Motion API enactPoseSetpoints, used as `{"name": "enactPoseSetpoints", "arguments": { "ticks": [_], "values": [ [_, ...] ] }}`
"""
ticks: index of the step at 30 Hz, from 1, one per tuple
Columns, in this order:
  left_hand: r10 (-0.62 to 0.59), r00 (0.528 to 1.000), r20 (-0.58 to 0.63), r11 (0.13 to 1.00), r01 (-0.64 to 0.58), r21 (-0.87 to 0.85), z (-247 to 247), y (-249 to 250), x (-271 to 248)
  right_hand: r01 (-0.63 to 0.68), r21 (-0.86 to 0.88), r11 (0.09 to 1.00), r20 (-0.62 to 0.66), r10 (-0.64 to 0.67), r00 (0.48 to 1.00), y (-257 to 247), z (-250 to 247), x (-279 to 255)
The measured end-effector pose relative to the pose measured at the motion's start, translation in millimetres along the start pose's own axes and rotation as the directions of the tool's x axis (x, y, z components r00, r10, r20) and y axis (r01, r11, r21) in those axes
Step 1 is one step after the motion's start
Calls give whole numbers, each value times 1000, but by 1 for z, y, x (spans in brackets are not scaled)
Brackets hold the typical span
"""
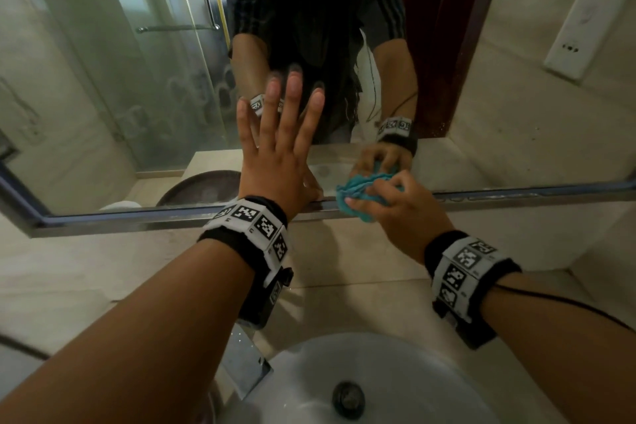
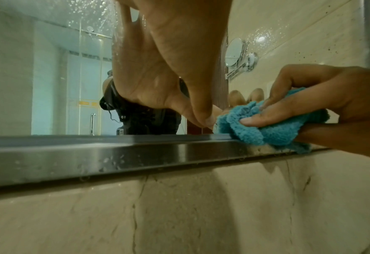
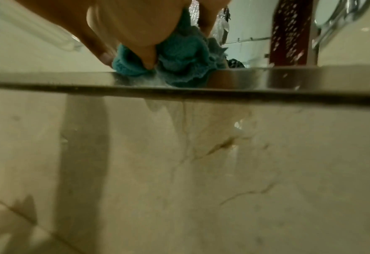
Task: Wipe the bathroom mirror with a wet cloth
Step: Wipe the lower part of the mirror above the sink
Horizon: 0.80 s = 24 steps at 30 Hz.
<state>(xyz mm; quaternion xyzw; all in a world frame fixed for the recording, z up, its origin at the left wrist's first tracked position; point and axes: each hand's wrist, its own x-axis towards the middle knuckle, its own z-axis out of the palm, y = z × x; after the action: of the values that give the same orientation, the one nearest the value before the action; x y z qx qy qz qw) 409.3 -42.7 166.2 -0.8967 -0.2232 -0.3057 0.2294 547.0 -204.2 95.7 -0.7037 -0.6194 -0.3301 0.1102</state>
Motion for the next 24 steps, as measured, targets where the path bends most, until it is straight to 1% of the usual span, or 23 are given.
{"name": "enactPoseSetpoints", "arguments": {
  "ticks": [2, 4, 6, 9, 12, 14, 17, 20, 22, 24],
  "values": [
    [3, 1000, -18, 1000, -3, -21, 0, 1, 0, -12, -10, 1000, -16, 12, 1000, 11, -3, -8],
    [4, 1000, -24, 1000, -4, -27, 0, 1, 0, -80, 3, 997, -38, 81, 996, 13, -3, -15],
    [8, 1000, -19, 1000, -8, -20, -2, 0, 0, -140, 39, 989, -49, 142, 989, 0, 1, -14],
    [9, 1000, -30, 999, -10, -36, -1, 0, 0, -117, 83, 990, 3, 117, 993, -35, 6, 3],
    [16, 999, -41, 998, -18, -56, 0, 0, 1, -141, 124, 982, -5, 142, 990, -46, 4, 16],
    [19, 999, -30, 998, -21, -57, 1, 0, 1, -120, 118, 986, 8, 120, 993, -36, 2, 13],
    [-2, 1000, -17, 1000, 2, -28, 0, 3, 1, -88, 98, 991, 44, 84, 995, -6, -1, -8],
    [-40, 999, 17, 999, 40, -11, -1, 7, 1, -120, 56, 991, -11, 121, 993, 25, -5, -34],
    [-53, 998, 37, 999, 54, -9, -2, 10, 0, -141, 39, 989, -41, 142, 989, 29, -5, -41],
    [-67, 997, 44, 998, 67, -16, -4, 11, 0, -142, 48, 989, -42, 145, 989, 13, -2, -33]
  ]
}}
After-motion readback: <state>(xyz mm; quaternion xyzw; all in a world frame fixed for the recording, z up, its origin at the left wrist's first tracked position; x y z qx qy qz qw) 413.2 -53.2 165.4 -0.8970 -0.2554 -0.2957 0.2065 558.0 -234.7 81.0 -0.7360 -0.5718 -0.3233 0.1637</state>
